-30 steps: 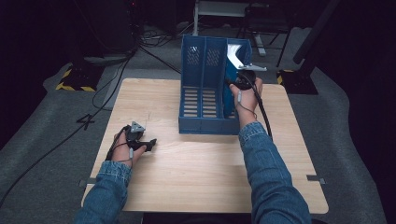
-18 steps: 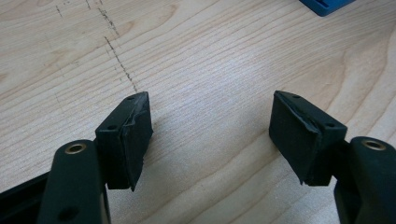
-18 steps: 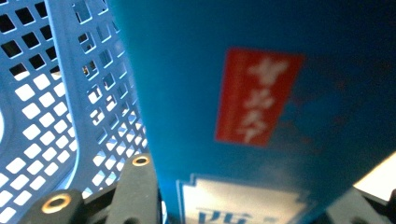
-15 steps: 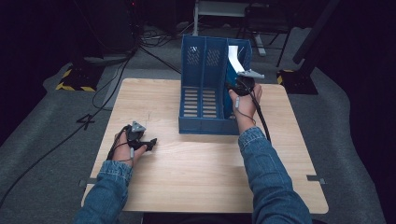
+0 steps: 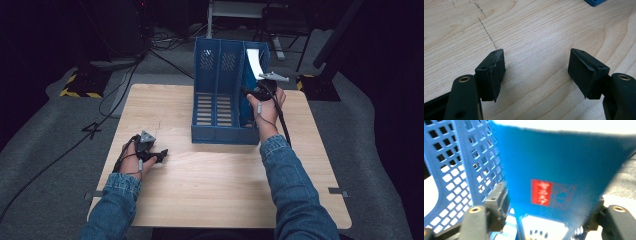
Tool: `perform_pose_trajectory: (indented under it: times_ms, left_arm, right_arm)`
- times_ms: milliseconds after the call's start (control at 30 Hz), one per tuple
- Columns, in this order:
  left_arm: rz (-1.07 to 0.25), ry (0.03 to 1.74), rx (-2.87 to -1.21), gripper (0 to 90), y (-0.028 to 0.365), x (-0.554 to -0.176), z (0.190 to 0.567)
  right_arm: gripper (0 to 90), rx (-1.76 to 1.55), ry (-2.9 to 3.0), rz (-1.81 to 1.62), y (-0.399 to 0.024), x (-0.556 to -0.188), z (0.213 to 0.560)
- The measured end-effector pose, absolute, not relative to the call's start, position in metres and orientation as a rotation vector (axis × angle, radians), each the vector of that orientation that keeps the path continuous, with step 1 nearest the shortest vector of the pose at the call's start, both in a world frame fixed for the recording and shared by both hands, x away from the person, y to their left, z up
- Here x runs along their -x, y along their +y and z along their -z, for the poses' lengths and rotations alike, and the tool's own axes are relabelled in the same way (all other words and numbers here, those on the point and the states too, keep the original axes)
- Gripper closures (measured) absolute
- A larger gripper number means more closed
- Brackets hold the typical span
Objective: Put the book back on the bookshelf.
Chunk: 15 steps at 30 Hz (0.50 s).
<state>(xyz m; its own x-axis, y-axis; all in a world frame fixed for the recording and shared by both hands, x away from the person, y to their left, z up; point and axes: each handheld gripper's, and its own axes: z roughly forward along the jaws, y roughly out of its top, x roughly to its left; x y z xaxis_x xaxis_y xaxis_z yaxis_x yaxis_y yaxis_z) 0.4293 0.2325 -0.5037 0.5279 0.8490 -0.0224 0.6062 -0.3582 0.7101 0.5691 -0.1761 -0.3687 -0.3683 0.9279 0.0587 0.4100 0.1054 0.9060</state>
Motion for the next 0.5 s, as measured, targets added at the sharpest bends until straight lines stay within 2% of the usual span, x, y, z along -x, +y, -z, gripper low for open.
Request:
perform_pose_trajectory:
  times_ms: [133,500]
  left_arm:
    - [-0.457,1.173,-2.095,30.4,0.233,-0.428,0.504]
    - [-0.460,1.186,-2.084,30.3,0.237,-0.423,0.504]
  right_arm:
    - [27.8,-1.239,1.855,-1.223,-0.182,-0.553,0.353]
    - [23.9,-1.116,1.965,-1.275,-0.209,-0.497,0.324]
